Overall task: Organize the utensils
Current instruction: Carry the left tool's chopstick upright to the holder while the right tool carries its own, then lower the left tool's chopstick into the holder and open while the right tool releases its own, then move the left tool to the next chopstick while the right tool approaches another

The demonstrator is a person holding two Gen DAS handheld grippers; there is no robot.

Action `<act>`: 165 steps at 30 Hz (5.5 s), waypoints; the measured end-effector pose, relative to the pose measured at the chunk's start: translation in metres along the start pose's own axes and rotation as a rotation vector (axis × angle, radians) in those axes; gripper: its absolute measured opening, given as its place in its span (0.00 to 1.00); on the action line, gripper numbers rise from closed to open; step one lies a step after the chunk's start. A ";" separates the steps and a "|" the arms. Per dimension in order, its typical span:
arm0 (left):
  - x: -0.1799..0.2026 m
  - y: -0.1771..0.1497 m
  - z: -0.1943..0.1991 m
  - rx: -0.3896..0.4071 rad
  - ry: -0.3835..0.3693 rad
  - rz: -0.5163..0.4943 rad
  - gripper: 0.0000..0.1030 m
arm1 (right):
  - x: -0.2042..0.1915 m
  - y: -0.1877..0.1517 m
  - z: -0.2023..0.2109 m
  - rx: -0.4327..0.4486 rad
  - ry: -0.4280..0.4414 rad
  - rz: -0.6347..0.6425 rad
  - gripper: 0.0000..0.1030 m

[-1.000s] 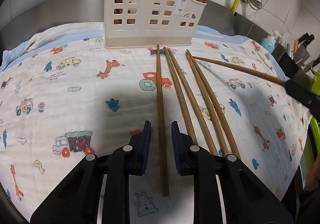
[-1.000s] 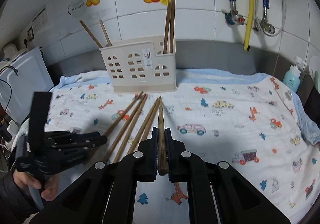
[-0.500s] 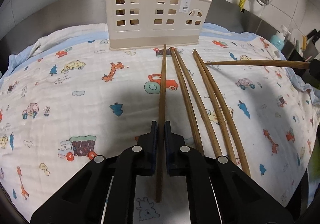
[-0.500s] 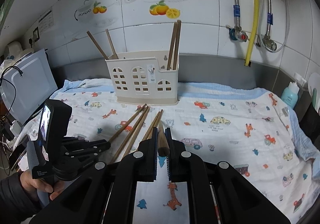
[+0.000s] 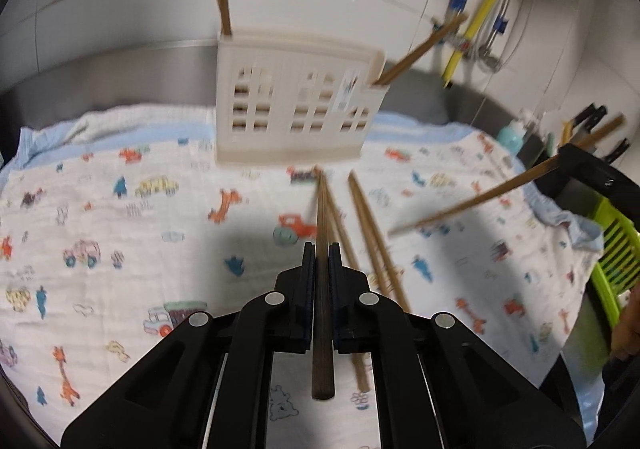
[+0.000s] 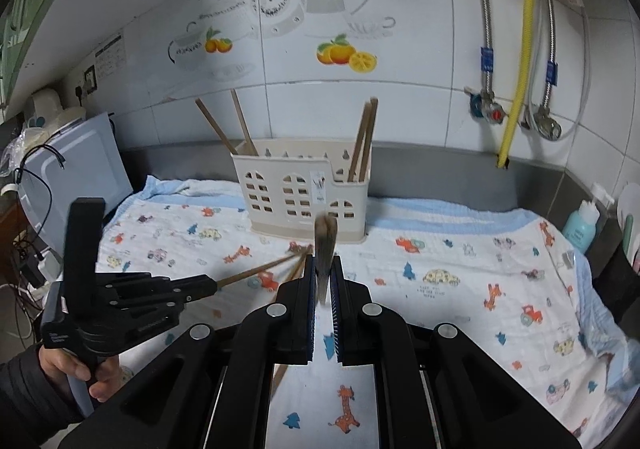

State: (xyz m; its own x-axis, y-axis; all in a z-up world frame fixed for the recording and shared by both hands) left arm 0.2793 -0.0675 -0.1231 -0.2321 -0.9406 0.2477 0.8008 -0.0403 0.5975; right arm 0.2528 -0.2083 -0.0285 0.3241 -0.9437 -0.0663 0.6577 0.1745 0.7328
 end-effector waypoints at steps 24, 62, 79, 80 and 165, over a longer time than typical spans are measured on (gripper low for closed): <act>0.009 0.072 0.069 0.133 0.028 -0.103 0.05 | -0.005 0.149 0.025 0.140 0.040 0.086 0.07; -0.005 0.249 0.091 0.386 0.212 -0.110 0.05 | 0.020 0.166 -0.097 0.037 -0.016 0.068 0.07; -0.018 0.240 0.059 0.309 0.198 -0.087 0.06 | 0.024 0.165 -0.081 0.065 -0.027 0.062 0.14; -0.017 0.240 0.062 0.314 0.202 -0.088 0.06 | 0.024 0.165 -0.079 0.068 -0.026 0.059 0.17; -0.049 -0.032 0.051 0.060 0.059 0.110 0.30 | -0.026 -0.111 -0.118 -0.242 -0.123 -0.167 0.06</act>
State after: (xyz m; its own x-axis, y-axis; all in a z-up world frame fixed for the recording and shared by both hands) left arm 0.2366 -0.0025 -0.1160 -0.1103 -0.9565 0.2702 0.7847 0.0831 0.6143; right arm 0.2517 -0.1701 -0.1877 0.1226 -0.9893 -0.0789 0.8424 0.0617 0.5353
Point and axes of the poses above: each gripper's, at about its wrist camera, not at the fingertips, and z roughly against the way its jaws point, x to its right, y to its top, the point moved 10 cm from there along -z, roughly the way its jaws point, and after that the axes turned 10 degrees about -x, right-handed, at the moved point
